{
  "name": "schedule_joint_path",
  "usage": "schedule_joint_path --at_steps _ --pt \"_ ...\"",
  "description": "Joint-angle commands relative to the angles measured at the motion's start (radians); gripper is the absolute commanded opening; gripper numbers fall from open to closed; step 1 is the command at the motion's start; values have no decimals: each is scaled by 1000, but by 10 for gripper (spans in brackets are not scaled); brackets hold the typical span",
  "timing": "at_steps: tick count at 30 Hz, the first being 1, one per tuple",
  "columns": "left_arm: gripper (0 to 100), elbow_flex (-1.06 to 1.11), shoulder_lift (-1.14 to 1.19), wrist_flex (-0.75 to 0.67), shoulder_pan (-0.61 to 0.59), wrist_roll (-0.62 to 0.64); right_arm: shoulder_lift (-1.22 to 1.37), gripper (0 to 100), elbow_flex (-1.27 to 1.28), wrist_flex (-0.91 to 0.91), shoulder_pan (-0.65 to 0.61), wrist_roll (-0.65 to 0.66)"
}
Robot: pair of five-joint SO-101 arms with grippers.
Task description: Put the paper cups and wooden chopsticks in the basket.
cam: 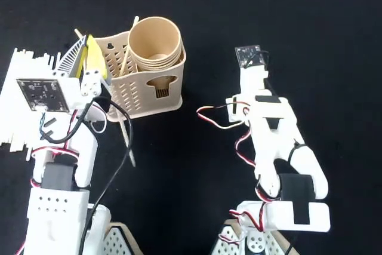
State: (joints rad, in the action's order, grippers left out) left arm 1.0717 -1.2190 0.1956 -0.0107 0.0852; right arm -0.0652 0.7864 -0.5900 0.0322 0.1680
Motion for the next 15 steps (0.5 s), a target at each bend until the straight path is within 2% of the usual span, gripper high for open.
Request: schedule_joint_path --at_steps 1,7,15 --pt "29 -58 3 6 -4 6 -19 13 -4 15 -8 0" --pt "33 -58 -5 26 -4 0 -19 13 -4 15 -8 0" --pt "96 -242 0 397 -4 6 -19 13 -4 15 -8 0"
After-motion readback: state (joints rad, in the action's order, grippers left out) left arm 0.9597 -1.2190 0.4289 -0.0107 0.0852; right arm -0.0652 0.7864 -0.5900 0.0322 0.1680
